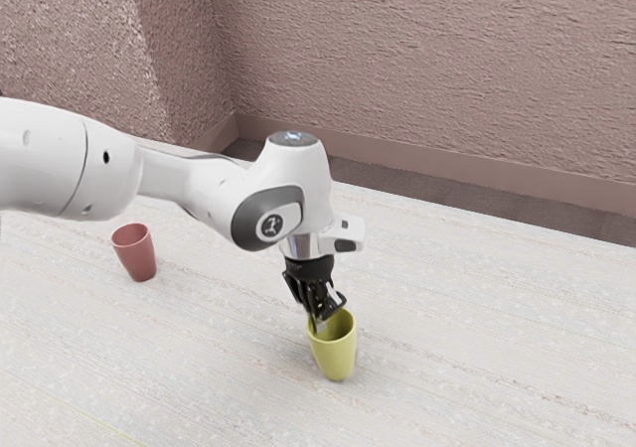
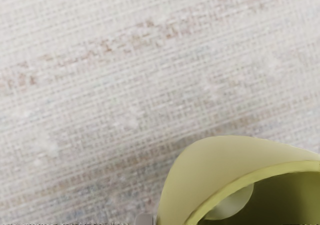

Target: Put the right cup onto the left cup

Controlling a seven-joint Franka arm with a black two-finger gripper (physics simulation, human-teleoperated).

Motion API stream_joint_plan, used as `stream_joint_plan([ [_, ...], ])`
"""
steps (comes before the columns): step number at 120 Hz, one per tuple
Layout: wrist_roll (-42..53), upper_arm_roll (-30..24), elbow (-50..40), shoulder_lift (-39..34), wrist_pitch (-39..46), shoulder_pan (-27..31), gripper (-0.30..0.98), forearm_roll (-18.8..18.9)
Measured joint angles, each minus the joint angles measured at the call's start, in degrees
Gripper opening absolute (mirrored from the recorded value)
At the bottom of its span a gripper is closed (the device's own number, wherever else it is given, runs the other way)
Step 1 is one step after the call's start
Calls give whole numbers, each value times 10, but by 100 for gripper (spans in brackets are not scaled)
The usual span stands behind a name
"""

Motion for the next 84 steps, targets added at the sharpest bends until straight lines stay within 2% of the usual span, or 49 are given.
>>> stream_joint_plan([
  [20, -4, 0, -1, -21, -10, 0, -9, 2],
  [36, -7, 4, -18, -75, -29, 4, -9, -1],
  [57, -8, 54, -55, -154, -55, 5, -10, -5],
  [84, 1, 127, -40, -193, -97, 9, -10, -6],
])
